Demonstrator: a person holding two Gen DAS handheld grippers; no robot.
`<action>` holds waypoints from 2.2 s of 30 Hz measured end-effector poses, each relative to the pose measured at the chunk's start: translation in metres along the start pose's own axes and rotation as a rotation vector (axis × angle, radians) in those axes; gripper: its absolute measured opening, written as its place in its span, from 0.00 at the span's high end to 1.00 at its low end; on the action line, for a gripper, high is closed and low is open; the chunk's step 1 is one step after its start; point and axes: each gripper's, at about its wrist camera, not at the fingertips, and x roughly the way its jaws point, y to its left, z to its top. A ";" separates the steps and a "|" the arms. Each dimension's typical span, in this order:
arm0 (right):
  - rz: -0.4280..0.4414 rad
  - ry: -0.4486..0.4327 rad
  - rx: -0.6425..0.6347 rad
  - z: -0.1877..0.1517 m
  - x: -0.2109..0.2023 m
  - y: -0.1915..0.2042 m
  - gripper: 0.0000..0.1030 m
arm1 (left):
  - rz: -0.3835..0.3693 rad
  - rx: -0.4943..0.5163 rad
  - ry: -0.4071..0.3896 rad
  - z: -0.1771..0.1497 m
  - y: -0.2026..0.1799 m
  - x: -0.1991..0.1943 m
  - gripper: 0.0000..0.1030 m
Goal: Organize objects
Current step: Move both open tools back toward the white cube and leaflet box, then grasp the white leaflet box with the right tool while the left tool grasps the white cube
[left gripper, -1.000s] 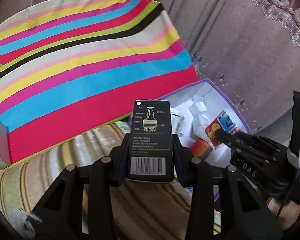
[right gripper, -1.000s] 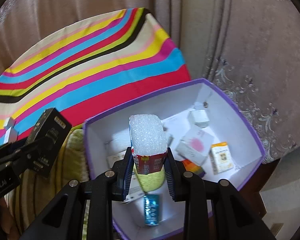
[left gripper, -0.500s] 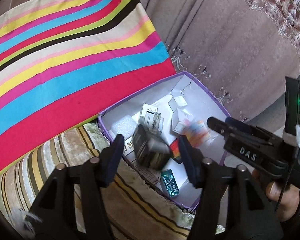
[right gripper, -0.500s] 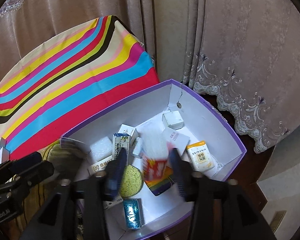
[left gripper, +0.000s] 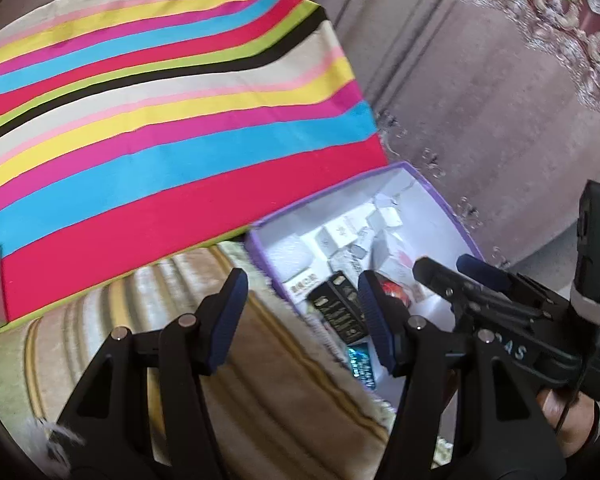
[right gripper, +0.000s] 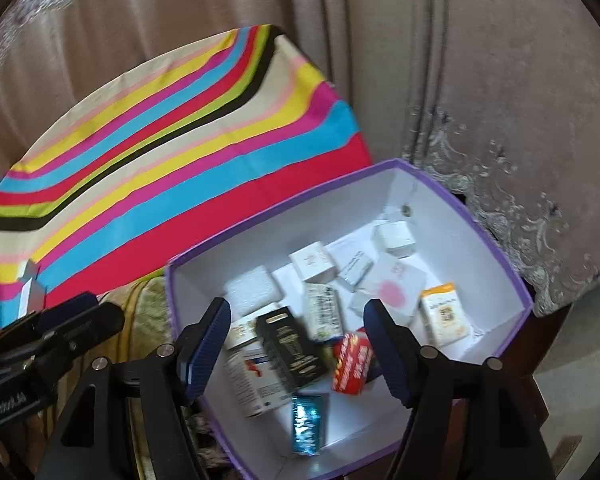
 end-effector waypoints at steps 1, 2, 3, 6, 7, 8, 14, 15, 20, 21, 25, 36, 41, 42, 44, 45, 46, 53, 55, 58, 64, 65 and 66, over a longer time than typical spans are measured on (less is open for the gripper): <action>0.009 0.005 -0.013 -0.001 0.001 0.006 0.30 | 0.012 -0.003 -0.009 -0.001 0.003 -0.004 0.40; 0.018 0.009 -0.025 -0.002 0.001 0.011 0.30 | 0.019 -0.006 -0.017 -0.002 0.007 -0.008 0.40; 0.027 0.013 -0.040 -0.002 0.002 0.018 0.30 | 0.024 -0.011 -0.025 -0.003 0.010 -0.011 0.40; 0.051 0.020 -0.085 -0.005 0.002 0.038 0.30 | 0.037 -0.033 -0.050 -0.006 0.022 -0.022 0.40; 0.058 0.022 -0.094 -0.006 0.002 0.042 0.30 | 0.044 -0.050 -0.058 -0.007 0.029 -0.027 0.40; 0.068 0.026 -0.109 -0.007 0.002 0.049 0.29 | 0.050 -0.067 -0.063 -0.008 0.035 -0.031 0.40; 0.116 0.044 -0.176 -0.012 0.006 0.080 0.29 | 0.122 -0.179 -0.106 -0.017 0.077 -0.058 0.40; 0.124 0.046 -0.188 -0.014 0.007 0.086 0.29 | 0.136 -0.206 -0.117 -0.019 0.086 -0.065 0.40; 0.146 0.052 -0.257 -0.018 0.007 0.112 0.29 | 0.176 -0.284 -0.150 -0.032 0.115 -0.088 0.40; 0.156 0.052 -0.262 -0.017 0.007 0.116 0.29 | 0.185 -0.297 -0.156 -0.035 0.120 -0.092 0.40; 0.183 0.055 -0.276 -0.016 0.007 0.129 0.28 | 0.215 -0.349 -0.178 -0.048 0.140 -0.107 0.40; 0.290 0.087 -0.397 -0.025 0.012 0.199 0.27 | 0.299 -0.461 -0.215 -0.075 0.190 -0.137 0.40; 0.351 0.114 -0.453 -0.032 0.017 0.238 0.26 | 0.331 -0.498 -0.219 -0.082 0.207 -0.145 0.40; 0.358 0.118 -0.461 -0.033 0.018 0.244 0.26 | 0.336 -0.505 -0.220 -0.083 0.211 -0.147 0.40; 0.371 0.125 -0.480 -0.034 0.019 0.255 0.26 | 0.349 -0.522 -0.221 -0.086 0.220 -0.150 0.40; 0.377 0.130 -0.493 -0.035 0.020 0.263 0.26 | 0.353 -0.532 -0.220 -0.087 0.225 -0.151 0.40; 0.380 0.133 -0.500 -0.036 0.020 0.268 0.26 | 0.359 -0.542 -0.219 -0.089 0.231 -0.152 0.40; 0.410 0.168 -0.557 -0.042 0.027 0.309 0.26 | 0.389 -0.571 -0.222 -0.094 0.252 -0.159 0.40; 0.414 0.177 -0.580 -0.045 0.030 0.321 0.26 | 0.393 -0.579 -0.224 -0.094 0.257 -0.160 0.40; 0.418 0.189 -0.597 -0.046 0.036 0.336 0.26 | 0.398 -0.590 -0.227 -0.095 0.265 -0.162 0.40; 0.405 0.206 -0.618 -0.044 0.050 0.361 0.26 | 0.391 -0.601 -0.231 -0.096 0.279 -0.165 0.40; 0.403 0.207 -0.626 -0.044 0.051 0.365 0.26 | 0.389 -0.605 -0.234 -0.096 0.280 -0.166 0.40; 0.400 0.207 -0.640 -0.044 0.054 0.370 0.26 | 0.388 -0.610 -0.236 -0.097 0.282 -0.166 0.40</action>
